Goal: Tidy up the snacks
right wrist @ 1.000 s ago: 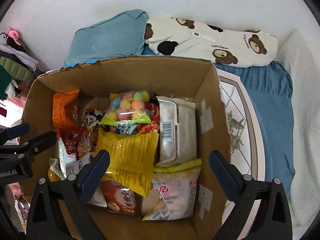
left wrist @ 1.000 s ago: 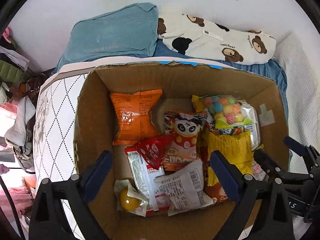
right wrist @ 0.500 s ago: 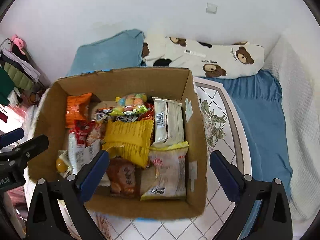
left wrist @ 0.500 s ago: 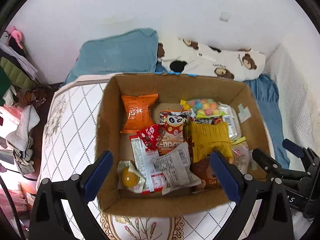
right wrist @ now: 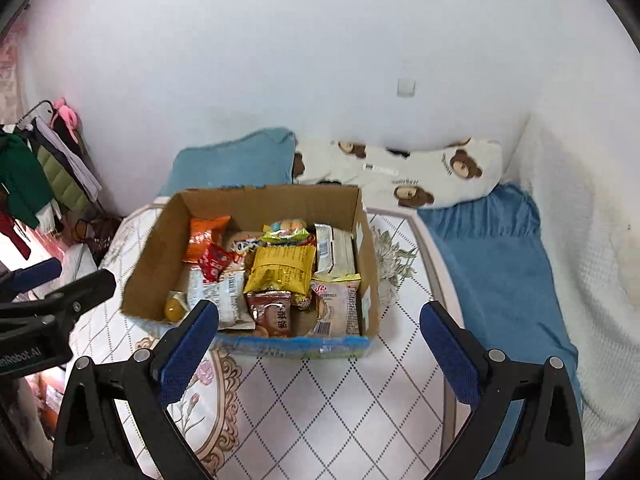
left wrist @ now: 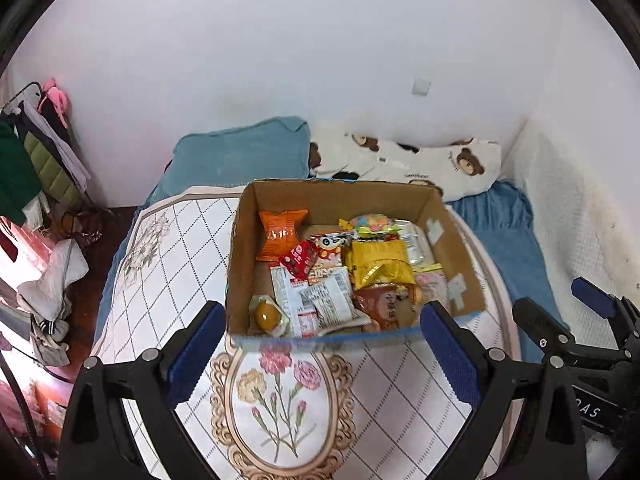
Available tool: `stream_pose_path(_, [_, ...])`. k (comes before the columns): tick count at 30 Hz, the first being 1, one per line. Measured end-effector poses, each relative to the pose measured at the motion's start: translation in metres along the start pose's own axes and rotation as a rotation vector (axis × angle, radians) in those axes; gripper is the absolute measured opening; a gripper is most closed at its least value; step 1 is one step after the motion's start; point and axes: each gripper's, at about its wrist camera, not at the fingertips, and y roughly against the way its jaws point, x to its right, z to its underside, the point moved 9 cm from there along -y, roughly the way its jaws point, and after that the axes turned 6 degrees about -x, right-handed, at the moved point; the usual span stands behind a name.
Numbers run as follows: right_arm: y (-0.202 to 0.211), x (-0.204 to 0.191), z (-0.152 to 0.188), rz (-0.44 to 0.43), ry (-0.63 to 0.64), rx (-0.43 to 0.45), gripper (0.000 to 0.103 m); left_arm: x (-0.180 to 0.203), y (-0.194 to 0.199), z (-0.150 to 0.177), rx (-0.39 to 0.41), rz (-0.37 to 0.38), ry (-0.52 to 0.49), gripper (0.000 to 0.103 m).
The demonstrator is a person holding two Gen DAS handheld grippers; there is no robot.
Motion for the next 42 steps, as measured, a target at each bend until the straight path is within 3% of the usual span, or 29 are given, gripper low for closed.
stream_pose_path(7, [0.063,0.001,0.027,0.022,0.006,0.081,0.103,0.006,0.042,0.035,0.043,-0.012,-0.015,0.1])
stream_pose_path(14, [0.114,-0.001,0.043,0.034,0.018,0.14,0.103,0.002,0.078,0.049,0.115,-0.046,-0.012,0.1])
stream_pose_path(20, [0.132,-0.001,0.047,0.018,0.013,0.163,0.103,-0.001,0.089,0.056,0.139,-0.05,-0.001,0.1])
stream_pose_path(25, [0.118,0.002,0.048,0.022,0.008,0.148,0.103,0.0,0.081,0.055,0.144,-0.055,-0.008,0.103])
stream_pose_path(42, [0.016,0.01,0.029,0.04,-0.04,0.08,0.103,-0.012,0.012,0.039,0.079,-0.12,0.03,0.103])
